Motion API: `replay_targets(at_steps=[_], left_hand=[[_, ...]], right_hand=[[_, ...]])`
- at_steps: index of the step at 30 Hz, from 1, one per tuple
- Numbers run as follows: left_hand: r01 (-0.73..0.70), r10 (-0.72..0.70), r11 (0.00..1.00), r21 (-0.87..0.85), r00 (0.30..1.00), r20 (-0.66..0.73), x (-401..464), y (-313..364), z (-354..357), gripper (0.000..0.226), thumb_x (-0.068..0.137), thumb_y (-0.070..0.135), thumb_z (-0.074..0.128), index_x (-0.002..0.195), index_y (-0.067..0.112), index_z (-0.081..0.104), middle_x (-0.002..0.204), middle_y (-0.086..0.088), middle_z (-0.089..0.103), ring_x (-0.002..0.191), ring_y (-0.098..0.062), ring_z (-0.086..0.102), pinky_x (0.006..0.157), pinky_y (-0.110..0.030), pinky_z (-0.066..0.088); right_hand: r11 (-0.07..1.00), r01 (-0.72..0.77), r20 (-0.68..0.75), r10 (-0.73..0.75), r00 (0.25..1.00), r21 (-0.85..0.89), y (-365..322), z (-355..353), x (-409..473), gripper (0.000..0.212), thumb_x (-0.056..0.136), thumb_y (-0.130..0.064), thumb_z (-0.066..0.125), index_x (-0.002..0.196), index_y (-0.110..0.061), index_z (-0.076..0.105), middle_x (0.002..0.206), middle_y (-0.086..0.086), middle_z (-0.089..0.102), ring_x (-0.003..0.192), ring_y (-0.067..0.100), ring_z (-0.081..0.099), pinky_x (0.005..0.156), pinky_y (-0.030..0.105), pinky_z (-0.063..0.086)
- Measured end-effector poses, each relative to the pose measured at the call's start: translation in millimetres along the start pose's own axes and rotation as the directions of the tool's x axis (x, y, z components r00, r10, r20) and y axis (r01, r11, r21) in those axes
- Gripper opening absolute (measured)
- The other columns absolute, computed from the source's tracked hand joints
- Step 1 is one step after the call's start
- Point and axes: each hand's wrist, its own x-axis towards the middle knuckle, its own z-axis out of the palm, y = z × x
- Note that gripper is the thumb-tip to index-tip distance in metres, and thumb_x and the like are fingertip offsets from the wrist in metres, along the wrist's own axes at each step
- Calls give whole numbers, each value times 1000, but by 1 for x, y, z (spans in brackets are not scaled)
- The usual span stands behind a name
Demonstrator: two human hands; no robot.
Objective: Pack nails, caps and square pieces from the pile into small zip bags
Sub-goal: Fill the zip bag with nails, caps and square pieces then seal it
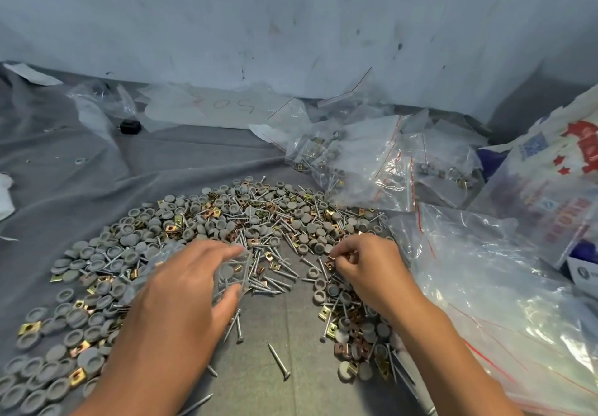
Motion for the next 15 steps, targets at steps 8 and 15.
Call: replay_targets(at_steps=[8,15], left_hand=[[-1,1,1000,9,1000,0,0,-1,0,56,66,24,84,119,26,67,108,26,47,87,2,52,85,-25,48],[33,-33,999,5,999,21,1,4,-4,56,68,26,83,121,29,66,109,28,45,89,4,51,83,-21,46]], right_hand=[[966,-23,-43,13,999,-257,-7,11,0,9,90,-17,68,90,-10,73,91,5,70,78,22,67,72,40,61],[942,186,-157,-146,977,281,-26,-10,-15,12,90,-21,75,92,-30,68,82,-15,69,79,-8,63,66,7,47]])
